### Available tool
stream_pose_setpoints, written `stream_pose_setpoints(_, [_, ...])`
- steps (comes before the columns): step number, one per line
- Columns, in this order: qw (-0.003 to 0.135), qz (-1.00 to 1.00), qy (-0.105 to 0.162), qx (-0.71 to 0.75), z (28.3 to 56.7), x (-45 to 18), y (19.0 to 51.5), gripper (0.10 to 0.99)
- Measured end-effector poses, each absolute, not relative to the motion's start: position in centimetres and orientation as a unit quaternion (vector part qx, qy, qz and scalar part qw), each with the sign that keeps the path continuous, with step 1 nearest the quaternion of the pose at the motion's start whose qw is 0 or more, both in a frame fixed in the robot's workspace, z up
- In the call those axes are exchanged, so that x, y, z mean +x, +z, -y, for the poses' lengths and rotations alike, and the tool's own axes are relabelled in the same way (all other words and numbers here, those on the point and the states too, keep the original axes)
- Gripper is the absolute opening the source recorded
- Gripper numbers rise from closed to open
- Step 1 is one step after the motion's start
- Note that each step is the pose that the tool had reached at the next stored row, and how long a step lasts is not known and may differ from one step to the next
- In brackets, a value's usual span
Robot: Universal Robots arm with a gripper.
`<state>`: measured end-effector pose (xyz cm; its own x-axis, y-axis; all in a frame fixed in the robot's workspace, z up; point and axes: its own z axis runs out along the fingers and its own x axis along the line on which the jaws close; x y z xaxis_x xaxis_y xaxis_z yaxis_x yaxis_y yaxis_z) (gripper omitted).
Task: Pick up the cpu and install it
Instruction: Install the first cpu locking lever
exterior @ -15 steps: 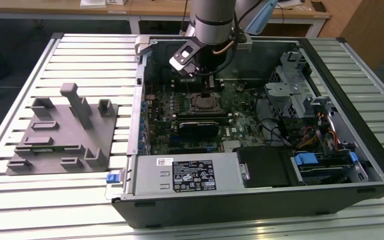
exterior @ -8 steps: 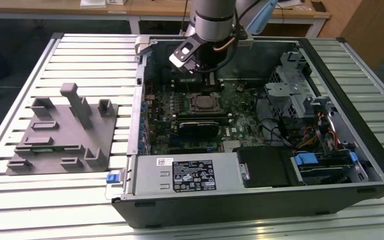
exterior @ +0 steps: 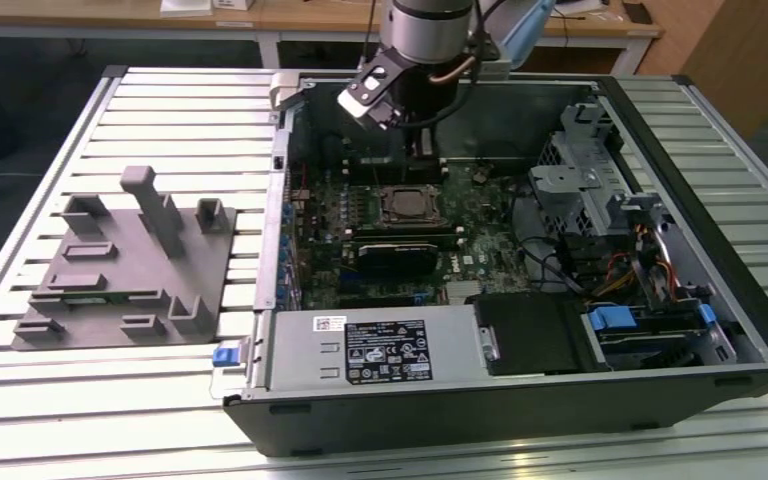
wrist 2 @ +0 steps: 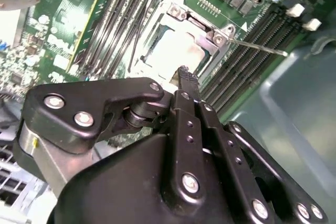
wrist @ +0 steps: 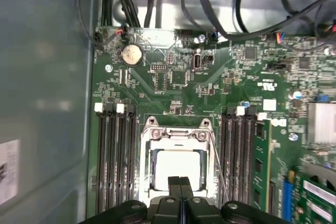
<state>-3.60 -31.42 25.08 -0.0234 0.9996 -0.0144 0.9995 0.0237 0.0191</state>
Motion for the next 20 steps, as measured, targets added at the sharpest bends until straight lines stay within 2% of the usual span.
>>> stream_pose_setpoints(8, [0.012,-0.715,0.002,0.699,31.4,-3.6,28.0,0.106])
stream_pose_setpoints(20, [0.012,-0.779,0.003,0.627,31.4,-3.6,28.0,0.106])
